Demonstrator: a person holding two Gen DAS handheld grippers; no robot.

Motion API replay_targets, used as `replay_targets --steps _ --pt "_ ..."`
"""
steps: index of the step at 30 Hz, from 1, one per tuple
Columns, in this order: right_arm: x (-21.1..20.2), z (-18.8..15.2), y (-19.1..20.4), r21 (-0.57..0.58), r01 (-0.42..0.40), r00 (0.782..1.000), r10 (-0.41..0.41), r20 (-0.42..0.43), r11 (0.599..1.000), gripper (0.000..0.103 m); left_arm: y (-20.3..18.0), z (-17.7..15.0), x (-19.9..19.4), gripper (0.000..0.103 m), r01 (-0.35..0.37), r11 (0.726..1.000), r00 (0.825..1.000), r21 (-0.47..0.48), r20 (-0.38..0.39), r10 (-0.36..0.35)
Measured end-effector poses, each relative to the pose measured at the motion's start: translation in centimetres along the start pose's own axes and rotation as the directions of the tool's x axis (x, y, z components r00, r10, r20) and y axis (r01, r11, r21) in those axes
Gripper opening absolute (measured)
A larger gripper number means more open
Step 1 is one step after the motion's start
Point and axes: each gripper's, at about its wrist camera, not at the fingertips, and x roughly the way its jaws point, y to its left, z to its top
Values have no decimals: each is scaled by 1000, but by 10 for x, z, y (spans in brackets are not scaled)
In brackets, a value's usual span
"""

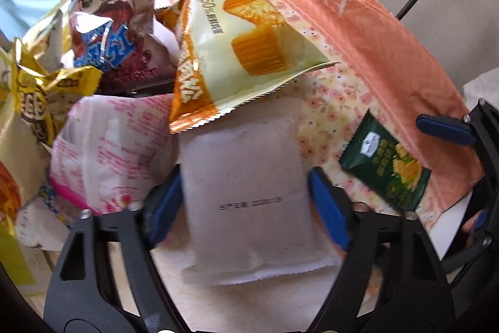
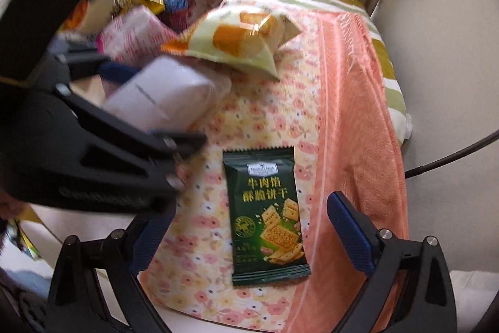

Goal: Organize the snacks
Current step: 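Grasp the white bag with the left tool while the right tool grasps the green cracker packet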

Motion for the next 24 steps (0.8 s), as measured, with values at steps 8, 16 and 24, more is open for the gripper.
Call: replay_targets --steps 8,16,24 --pt "5 2 -5 -53 -5 997 1 -72 999 76 6 -16 -14 63 19 999 1000 35 -8 -19" --pt "9 7 -9 -74 -22 993 13 -117 997 63 12 -36 -22 63 18 999 999 43 -31 -17" --pt "1 23 -8 -123 -4 989 -14 -146 992 52 12 -37 -25 63 17 999 999 27 -33 -16"
